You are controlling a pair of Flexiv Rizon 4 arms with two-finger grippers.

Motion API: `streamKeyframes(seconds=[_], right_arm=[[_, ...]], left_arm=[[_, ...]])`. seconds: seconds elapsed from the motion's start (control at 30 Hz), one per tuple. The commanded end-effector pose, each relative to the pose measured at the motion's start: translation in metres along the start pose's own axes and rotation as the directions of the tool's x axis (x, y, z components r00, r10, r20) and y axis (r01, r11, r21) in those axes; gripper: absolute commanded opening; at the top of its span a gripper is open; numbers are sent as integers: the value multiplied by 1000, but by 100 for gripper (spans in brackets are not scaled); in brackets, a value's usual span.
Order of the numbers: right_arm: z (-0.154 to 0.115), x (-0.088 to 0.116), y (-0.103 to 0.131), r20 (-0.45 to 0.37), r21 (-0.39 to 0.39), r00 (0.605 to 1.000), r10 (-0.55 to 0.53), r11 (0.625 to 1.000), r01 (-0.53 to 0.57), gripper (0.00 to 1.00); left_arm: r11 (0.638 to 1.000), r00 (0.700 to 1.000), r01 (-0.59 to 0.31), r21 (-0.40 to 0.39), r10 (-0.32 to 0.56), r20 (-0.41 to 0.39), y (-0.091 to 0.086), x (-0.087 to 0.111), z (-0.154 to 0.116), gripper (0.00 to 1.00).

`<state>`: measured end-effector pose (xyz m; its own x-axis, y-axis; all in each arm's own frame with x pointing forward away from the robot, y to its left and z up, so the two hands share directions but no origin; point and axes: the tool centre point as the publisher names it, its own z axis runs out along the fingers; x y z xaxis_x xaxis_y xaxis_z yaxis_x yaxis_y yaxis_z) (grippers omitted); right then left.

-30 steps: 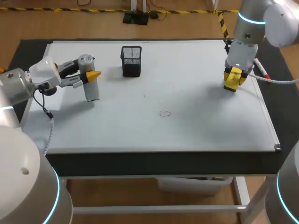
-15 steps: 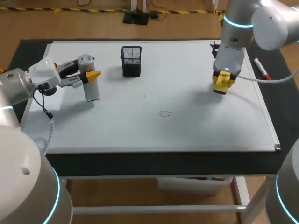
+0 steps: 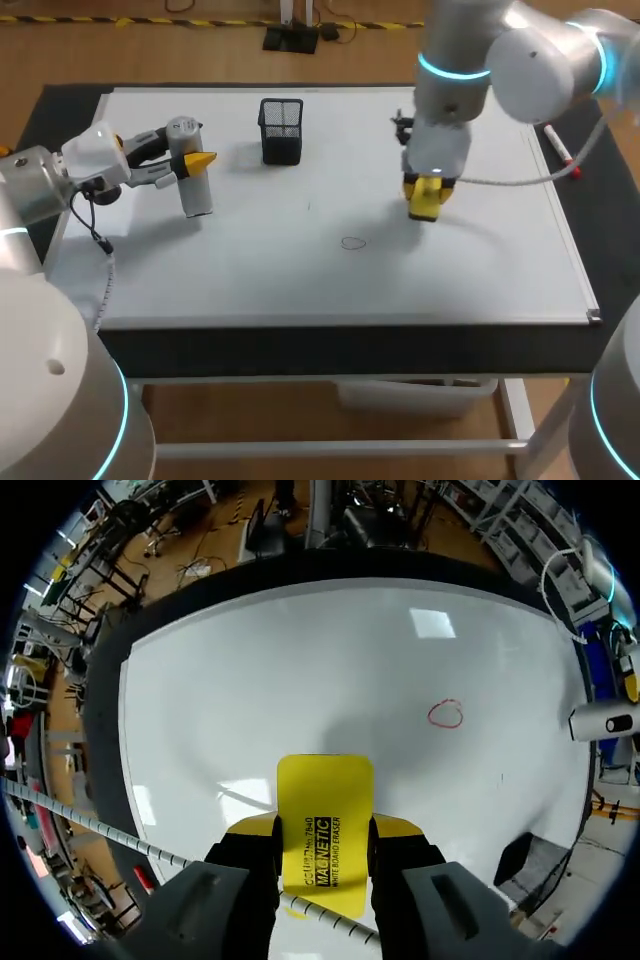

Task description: Pick up the inspection probe, press it on each red-marked spot on the whiteboard one by one, put down the probe, pick up the eraser, and wipe off all the red marks.

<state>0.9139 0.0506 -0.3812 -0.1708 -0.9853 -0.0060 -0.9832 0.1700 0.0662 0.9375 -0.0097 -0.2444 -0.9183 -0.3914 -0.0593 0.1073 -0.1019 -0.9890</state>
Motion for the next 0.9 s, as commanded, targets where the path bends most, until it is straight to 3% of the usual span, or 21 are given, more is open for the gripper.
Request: streamKeyframes(seconds=[0.03, 0.27, 0.53, 0.9], right_arm=[[6, -30, 18, -33, 3, 999, -20, 1000, 20, 0], [18, -71, 46, -26, -37, 997, -76, 996, 75, 0], [28, -113, 60, -23, -63, 991, -131, 990, 129, 0], [37, -138, 72, -47, -66, 984, -171, 984, 167, 0]], left_arm=[[1000, 1000, 0, 1, 0, -1, -1, 0, 0, 0], [1000, 1000, 0, 1, 0, -1, -1, 0, 0, 0], [1000, 1000, 0, 1, 0, -1, -1, 0, 0, 0], [1000, 1000, 0, 1, 0, -1, -1, 0, 0, 0]])
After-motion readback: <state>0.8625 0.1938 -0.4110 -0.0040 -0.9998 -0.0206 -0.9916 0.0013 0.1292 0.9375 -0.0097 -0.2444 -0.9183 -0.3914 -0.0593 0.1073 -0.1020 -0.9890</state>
